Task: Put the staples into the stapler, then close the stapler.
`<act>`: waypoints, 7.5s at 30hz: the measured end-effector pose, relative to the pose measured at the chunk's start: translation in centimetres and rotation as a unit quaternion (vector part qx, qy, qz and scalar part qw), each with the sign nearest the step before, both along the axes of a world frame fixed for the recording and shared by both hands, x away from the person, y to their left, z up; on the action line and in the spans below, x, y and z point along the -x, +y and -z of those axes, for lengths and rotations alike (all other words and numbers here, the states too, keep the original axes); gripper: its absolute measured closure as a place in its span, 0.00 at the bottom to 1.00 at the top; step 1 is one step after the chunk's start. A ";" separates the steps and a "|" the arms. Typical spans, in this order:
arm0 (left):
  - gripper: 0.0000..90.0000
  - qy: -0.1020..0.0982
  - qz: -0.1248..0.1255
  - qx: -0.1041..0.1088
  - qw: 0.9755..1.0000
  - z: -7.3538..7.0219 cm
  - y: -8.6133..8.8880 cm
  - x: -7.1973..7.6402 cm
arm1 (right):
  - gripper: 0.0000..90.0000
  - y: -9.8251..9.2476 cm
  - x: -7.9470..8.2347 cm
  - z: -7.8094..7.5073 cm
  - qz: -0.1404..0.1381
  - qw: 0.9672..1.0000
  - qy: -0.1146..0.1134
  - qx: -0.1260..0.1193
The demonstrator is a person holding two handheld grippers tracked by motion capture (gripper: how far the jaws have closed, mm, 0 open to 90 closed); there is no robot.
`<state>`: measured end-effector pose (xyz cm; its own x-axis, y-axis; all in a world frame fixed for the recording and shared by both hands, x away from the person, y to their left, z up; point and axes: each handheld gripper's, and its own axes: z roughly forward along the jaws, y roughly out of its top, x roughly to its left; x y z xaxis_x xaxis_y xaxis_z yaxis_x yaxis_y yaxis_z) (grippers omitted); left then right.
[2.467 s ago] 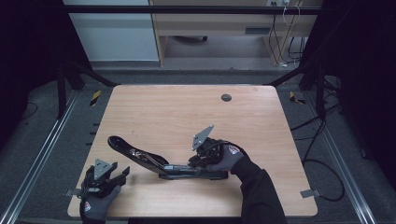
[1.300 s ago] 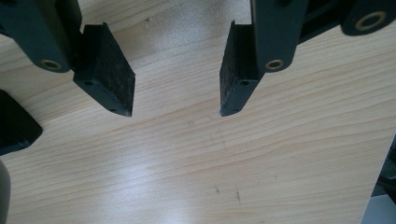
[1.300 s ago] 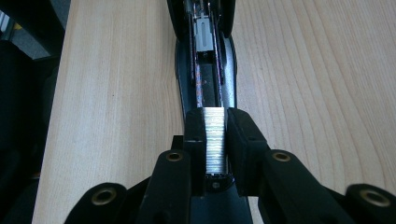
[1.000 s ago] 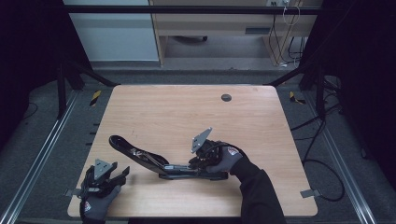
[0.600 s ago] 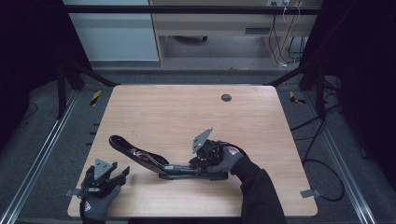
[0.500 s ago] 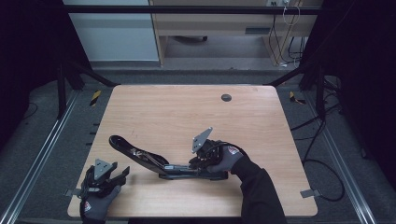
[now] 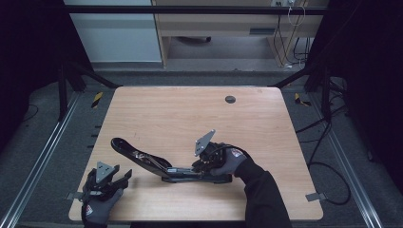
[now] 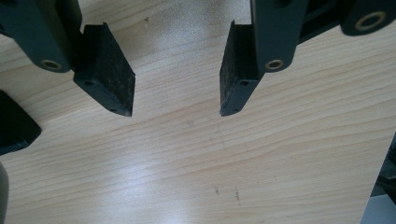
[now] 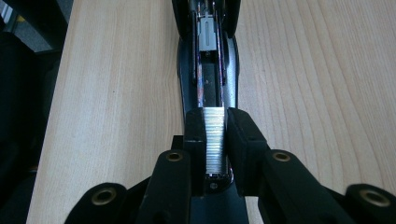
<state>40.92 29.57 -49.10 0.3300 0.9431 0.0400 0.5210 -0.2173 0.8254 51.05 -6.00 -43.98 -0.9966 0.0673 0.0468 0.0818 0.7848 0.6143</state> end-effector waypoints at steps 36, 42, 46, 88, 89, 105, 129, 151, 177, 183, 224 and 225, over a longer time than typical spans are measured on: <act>0.50 -0.010 0.001 0.011 1.000 -0.3 -0.1 0.3 | 0.82 -1.6 0.8 -1.3 0.100 0.993 -0.028 -0.047; 0.50 -0.019 0.009 0.026 0.999 -0.8 0.0 0.5 | 0.78 -2.8 1.5 -1.7 0.158 0.983 -0.042 -0.080; 0.49 -0.026 0.012 0.037 0.999 -1.1 0.0 0.7 | 0.73 -3.8 1.9 -1.9 0.194 0.975 -0.030 -0.107; 0.41 -0.093 0.050 0.119 0.987 -6.2 -0.8 3.1 | 0.63 -12.2 8.2 3.6 0.419 0.890 -0.076 -0.164; 0.40 -0.093 0.050 0.118 0.987 -6.3 -0.8 3.1 | 0.64 -12.2 8.3 3.7 0.417 0.891 -0.077 -0.163; 0.37 -0.114 0.048 0.123 0.985 -8.1 -1.6 3.0 | 0.77 -11.3 9.0 4.5 0.400 0.902 -0.068 -0.147; 0.52 -0.135 0.031 0.130 0.982 -9.4 -2.4 0.6 | 1.00 -10.2 9.2 5.4 0.382 0.913 -0.049 -0.139; 0.64 -0.130 0.024 0.155 0.979 -9.4 -2.7 0.6 | 1.00 -9.5 8.9 6.2 0.379 0.913 -0.037 -0.143; 0.67 -0.146 0.033 0.157 0.976 -10.3 -4.7 0.7 | 1.00 -9.6 8.8 6.3 0.388 0.909 -0.031 -0.148; 0.67 -0.150 0.034 0.153 0.976 -10.5 -5.3 0.7 | 1.00 -9.6 8.8 6.3 0.388 0.909 -0.031 -0.148; 0.68 -0.181 0.035 0.098 0.978 -11.6 -9.6 1.1 | 1.00 -9.6 8.8 6.4 0.388 0.908 -0.033 -0.152; 0.68 -0.182 0.037 0.097 0.978 -11.6 -9.8 1.1 | 1.00 -9.6 8.8 6.4 0.388 0.908 -0.033 -0.152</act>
<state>39.79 19.79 -37.53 0.3952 0.9185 -0.0096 0.1732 -0.0642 0.9828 42.21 -15.56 -50.35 -0.6555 0.7450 0.1238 0.4937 0.2987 0.8167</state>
